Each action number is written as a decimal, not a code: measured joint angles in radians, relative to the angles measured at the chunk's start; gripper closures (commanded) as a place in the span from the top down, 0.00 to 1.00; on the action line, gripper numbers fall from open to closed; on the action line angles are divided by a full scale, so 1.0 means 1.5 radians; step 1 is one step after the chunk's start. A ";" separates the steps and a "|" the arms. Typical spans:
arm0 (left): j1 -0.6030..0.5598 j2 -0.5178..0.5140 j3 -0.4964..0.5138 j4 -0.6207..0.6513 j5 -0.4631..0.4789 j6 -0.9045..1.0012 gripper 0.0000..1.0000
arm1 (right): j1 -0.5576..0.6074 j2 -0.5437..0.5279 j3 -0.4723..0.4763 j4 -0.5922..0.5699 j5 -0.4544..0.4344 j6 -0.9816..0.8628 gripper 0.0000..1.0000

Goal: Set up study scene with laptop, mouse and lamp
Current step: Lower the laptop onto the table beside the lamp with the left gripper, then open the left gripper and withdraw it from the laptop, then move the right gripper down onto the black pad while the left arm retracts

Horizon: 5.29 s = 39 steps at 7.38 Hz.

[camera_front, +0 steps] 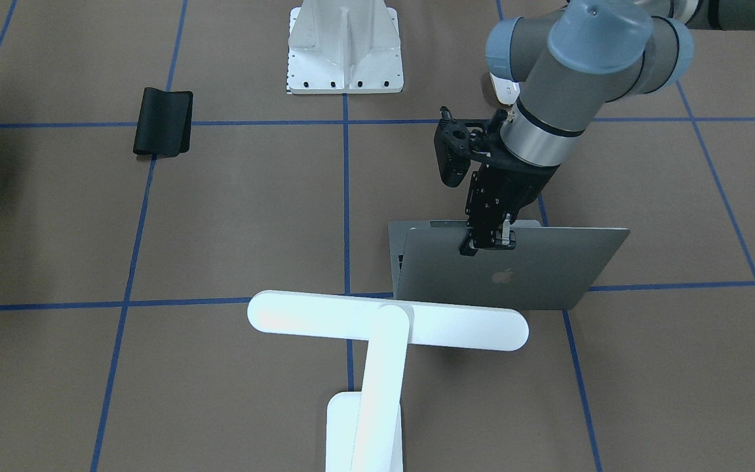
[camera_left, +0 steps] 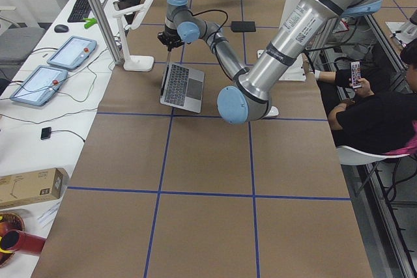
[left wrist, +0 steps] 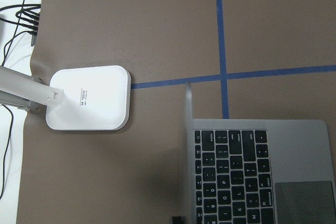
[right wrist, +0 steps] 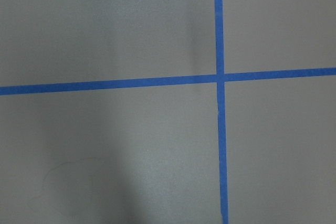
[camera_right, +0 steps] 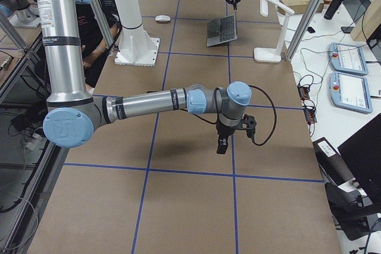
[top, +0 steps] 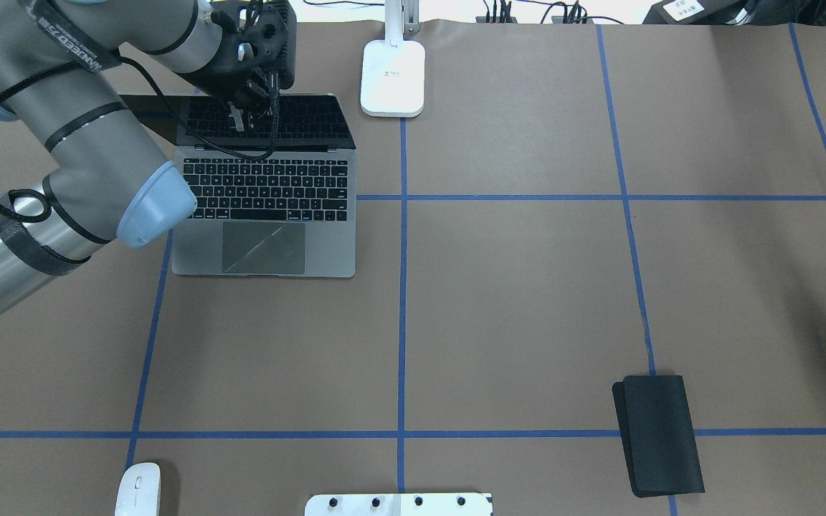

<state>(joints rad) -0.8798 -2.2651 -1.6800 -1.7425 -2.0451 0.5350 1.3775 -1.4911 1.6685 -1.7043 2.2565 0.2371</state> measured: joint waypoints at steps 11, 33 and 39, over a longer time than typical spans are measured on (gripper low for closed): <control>0.003 0.000 0.000 0.001 0.000 -0.005 0.71 | 0.000 0.000 -0.002 0.000 0.000 0.000 1.00; -0.013 0.642 -0.231 -0.295 -0.087 -1.031 1.00 | -0.509 -0.212 0.305 0.310 0.005 0.494 0.93; 0.228 0.701 -0.337 -0.292 0.073 -1.246 1.00 | -0.524 -0.186 0.285 0.311 0.011 0.488 0.89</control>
<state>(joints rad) -0.5375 -1.2141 -2.1851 -2.1800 -1.9350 -1.3343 0.5918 -1.7696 2.0964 -1.2374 2.2723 0.9692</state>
